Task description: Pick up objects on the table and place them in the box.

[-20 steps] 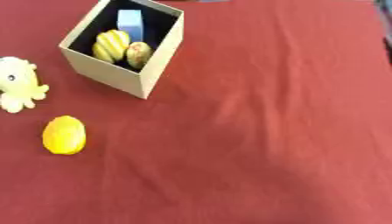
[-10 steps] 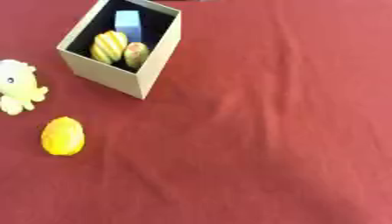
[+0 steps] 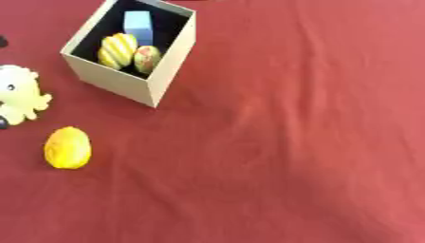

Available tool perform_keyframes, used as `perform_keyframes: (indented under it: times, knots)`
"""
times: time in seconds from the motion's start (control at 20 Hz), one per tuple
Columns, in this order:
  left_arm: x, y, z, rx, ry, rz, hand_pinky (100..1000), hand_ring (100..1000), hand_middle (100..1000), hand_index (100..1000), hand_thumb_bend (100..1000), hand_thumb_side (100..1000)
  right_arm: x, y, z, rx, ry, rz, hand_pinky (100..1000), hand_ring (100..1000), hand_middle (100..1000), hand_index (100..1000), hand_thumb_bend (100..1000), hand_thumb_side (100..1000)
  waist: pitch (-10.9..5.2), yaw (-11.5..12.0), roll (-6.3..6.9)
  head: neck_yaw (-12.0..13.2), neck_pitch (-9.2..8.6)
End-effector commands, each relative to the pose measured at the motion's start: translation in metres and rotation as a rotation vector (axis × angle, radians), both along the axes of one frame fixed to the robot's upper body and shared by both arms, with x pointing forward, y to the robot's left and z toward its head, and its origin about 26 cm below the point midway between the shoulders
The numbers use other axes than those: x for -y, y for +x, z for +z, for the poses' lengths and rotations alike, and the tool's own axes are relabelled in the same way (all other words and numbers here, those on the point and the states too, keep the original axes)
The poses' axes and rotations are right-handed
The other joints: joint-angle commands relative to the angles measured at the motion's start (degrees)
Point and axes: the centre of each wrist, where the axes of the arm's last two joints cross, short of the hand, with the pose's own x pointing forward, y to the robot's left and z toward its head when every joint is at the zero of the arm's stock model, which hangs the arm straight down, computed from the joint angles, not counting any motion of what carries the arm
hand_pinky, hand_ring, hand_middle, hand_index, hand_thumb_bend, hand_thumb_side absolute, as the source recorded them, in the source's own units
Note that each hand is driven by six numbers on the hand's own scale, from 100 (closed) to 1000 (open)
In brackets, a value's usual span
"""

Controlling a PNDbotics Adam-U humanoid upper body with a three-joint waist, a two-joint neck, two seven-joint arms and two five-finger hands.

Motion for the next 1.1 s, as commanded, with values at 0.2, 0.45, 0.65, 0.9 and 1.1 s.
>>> perform_keyframes:
  times: [0.2,0.45,0.65,0.9,1.1]
  knots:
    - [0.006,-0.003,0.004,-0.04,0.096,0.006,869,846,855,915,639,621,0.001,-0.007,0.01,0.037,-0.038,-0.012,847,878,692,794,100,533,-0.99,-0.2,0.25,0.2,-0.58]
    - [0.014,0.001,-0.001,-0.126,0.075,-0.028,849,833,843,907,623,646,0.0,-0.006,0.007,0.021,-0.042,-0.013,848,878,690,792,100,540,-0.99,-0.4,0.29,0.2,-0.44]
    - [0.02,0.007,-0.008,-0.186,0.064,-0.033,840,824,816,907,642,657,0.0,-0.005,0.005,0.009,-0.043,-0.013,848,877,688,790,100,543,-1.02,-0.5,0.3,0.3,-0.35]
    - [0.024,0.019,-0.02,-0.223,0.076,-0.005,831,812,799,904,645,649,0.0,-0.004,0.002,-0.006,-0.05,-0.014,848,878,686,786,100,559,-1.04,-0.7,0.28,0.5,-0.28]
    - [0.026,0.029,-0.031,-0.25,0.077,0.019,830,812,800,899,647,645,0.0,-0.004,0.0,-0.016,-0.048,-0.017,849,878,685,786,100,567,-0.97,-0.8,0.25,0.5,-0.24]
